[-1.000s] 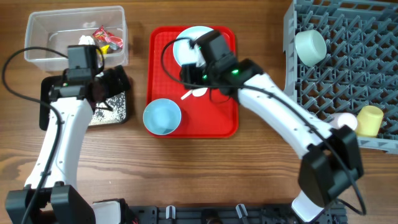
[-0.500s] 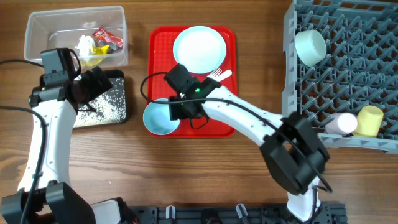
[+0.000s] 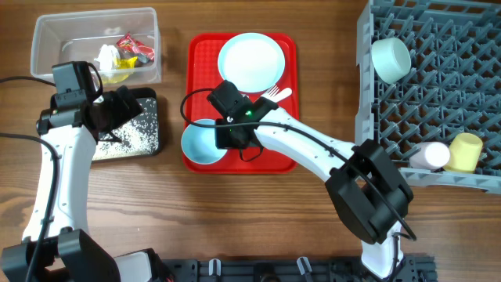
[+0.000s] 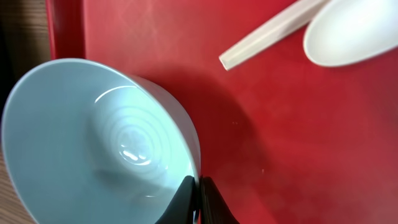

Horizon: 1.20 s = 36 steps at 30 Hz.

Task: Sort waste into correct bins and load items into the dishwasher rack
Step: 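Grasp the light blue bowl rim with the right gripper and lift, then carry the light blue bowl right into the dish rack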

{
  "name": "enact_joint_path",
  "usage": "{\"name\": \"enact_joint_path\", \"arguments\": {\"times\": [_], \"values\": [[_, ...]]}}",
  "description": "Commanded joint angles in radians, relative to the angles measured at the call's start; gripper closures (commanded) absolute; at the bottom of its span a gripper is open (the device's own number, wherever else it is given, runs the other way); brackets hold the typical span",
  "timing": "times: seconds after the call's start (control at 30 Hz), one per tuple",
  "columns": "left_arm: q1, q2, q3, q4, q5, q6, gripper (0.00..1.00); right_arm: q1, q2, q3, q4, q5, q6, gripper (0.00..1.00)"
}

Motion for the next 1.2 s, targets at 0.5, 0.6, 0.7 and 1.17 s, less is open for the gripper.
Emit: {"name": "enact_joint_path", "arguments": {"times": [0.5,0.6,0.7,1.17], "values": [[0.002,0.008,0.001,-0.013,0.012,-0.012,0.00,-0.290,-0.465,0.080,-0.269,0.953,-0.352,0.96],[0.002,0.008,0.001,-0.013,0.012,-0.012,0.00,-0.372,-0.491,0.080,-0.305,1.126,-0.486,0.96],[0.002,0.008,0.001,-0.010,0.012,-0.012,0.00,-0.444,-0.486,0.077,-0.314,1.280,-0.521,0.96],[0.002,0.008,0.001,0.006,0.012,-0.012,0.00,-0.615,-0.438,-0.011,-0.415,1.224,-0.632,0.96]]}}
